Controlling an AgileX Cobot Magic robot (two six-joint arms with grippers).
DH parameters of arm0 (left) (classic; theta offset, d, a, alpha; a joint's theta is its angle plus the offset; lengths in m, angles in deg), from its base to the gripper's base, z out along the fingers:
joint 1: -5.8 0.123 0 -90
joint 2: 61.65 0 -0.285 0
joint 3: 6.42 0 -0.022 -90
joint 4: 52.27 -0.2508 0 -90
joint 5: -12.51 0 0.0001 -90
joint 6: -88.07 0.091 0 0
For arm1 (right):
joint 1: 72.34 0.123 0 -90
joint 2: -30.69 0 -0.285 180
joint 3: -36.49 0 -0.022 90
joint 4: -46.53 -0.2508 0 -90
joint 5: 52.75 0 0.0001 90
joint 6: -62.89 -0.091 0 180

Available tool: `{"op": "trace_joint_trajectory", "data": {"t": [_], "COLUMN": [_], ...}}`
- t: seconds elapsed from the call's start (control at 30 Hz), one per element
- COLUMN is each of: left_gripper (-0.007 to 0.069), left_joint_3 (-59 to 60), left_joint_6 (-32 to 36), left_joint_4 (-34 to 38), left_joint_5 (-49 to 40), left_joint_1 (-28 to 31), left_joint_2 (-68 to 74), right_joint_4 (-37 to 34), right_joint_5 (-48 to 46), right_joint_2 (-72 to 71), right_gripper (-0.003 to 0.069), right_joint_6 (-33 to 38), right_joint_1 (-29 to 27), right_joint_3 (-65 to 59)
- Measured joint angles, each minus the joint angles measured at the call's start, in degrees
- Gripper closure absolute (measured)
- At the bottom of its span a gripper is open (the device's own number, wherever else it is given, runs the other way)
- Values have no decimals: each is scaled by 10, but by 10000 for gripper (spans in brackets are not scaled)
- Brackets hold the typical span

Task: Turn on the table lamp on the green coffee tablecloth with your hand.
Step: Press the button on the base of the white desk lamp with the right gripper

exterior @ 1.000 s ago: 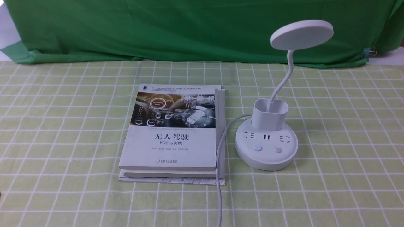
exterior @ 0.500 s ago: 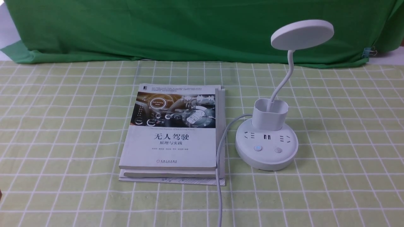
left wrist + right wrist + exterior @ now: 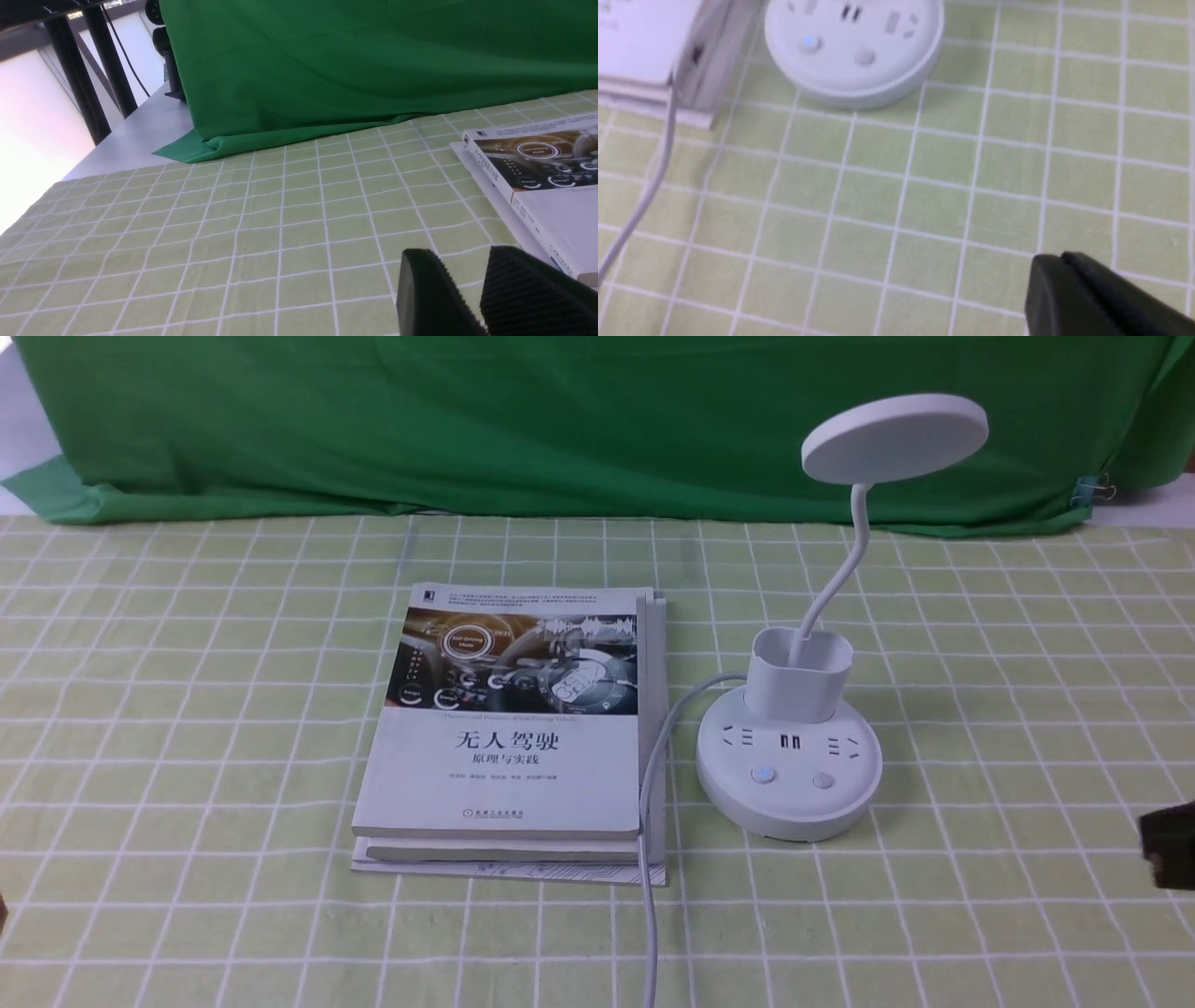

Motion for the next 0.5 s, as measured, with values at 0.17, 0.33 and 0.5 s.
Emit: {"op": "trace_joint_trajectory", "data": {"t": [0.17,0.33,0.5], "left_gripper": [446,442,439], "left_joint_3": [0,0,0], "left_joint_6": [0,0,0], "left_joint_4": [0,0,0], "left_joint_5": [0,0,0], "left_joint_1": [0,0,0], "left_joint_2": [0,0,0], "right_joint_4": [1,-1,0], "right_joint_5": [14,76,84], "right_joint_2": [154,299,386], "right_gripper": [624,624,624], "right_joint_6": [21,37,37], "right_joint_1": [61,131,135], "right_joint_3": [63,137,194]}}
